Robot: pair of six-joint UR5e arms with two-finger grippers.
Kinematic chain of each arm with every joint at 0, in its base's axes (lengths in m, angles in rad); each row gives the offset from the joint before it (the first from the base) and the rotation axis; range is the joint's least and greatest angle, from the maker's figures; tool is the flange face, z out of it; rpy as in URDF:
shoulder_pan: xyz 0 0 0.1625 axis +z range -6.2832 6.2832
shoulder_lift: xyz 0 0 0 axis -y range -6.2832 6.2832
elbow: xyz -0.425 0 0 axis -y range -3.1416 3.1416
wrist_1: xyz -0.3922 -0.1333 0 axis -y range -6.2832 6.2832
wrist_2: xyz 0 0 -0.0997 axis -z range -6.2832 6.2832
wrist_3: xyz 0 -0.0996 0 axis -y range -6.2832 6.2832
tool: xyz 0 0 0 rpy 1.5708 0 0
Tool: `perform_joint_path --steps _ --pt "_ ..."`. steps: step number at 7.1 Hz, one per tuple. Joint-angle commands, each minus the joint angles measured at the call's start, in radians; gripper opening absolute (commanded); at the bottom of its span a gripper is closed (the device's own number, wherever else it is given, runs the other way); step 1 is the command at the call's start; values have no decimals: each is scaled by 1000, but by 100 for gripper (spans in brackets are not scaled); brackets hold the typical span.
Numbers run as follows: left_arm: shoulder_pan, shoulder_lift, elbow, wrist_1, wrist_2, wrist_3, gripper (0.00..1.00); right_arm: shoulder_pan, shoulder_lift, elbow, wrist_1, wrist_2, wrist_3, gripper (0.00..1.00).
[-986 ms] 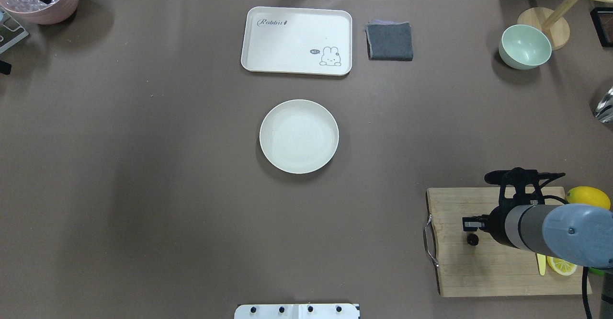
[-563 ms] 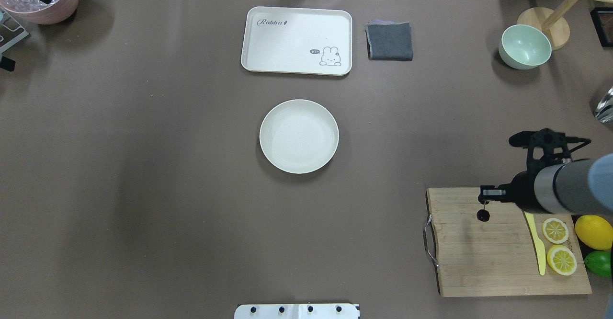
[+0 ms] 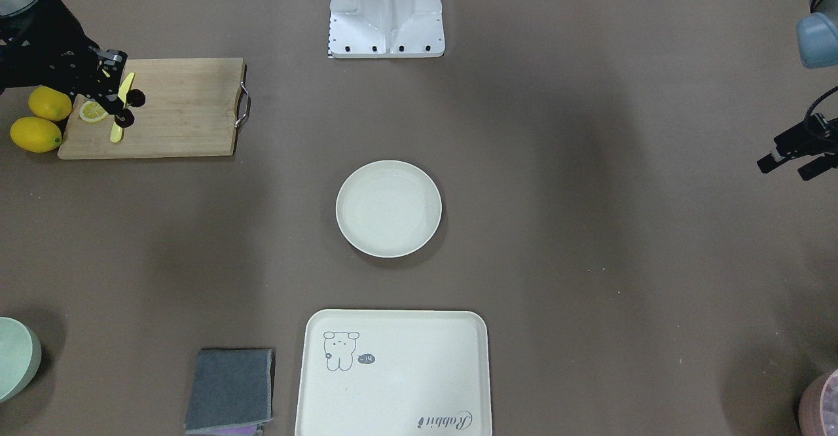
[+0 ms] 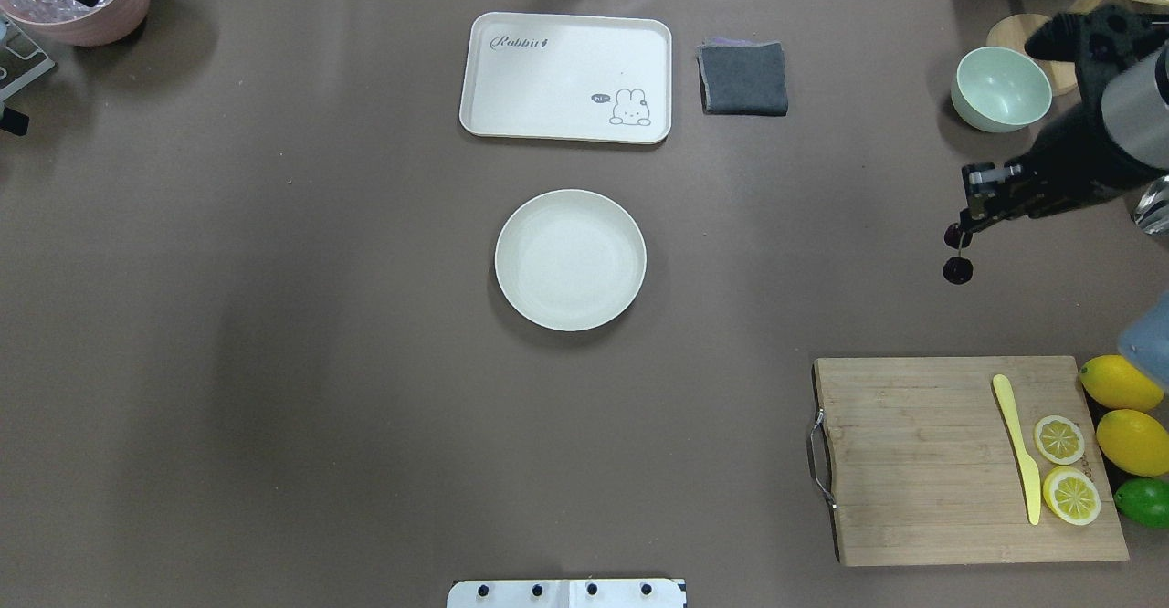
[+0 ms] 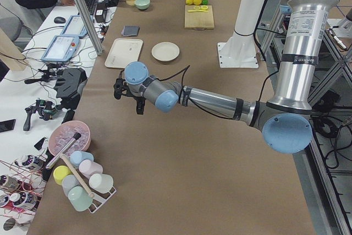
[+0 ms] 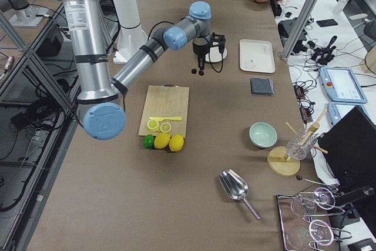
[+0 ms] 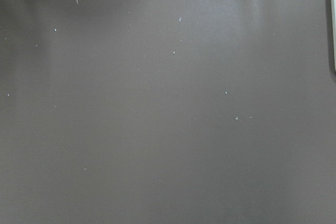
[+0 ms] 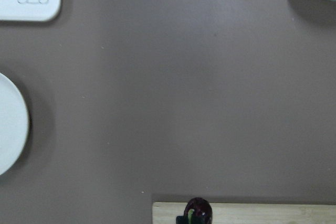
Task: Place red cherry on plate
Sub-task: 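Lift the cherries with the right gripper and carry them toward the white plate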
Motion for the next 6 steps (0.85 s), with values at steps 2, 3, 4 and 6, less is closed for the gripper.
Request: perform_joint_path --steps 2,3,4,6 --pt "0 -17 48 0 26 4 98 -69 471 -261 -263 -72 2 0" --pt "0 -15 46 0 28 1 98 -141 554 -346 -256 -125 87 0" --pt "0 -15 43 0 29 0 98 -219 661 -460 -228 -196 187 0" --pt "-2 -14 45 0 35 0 98 -345 699 -648 14 -299 332 0"
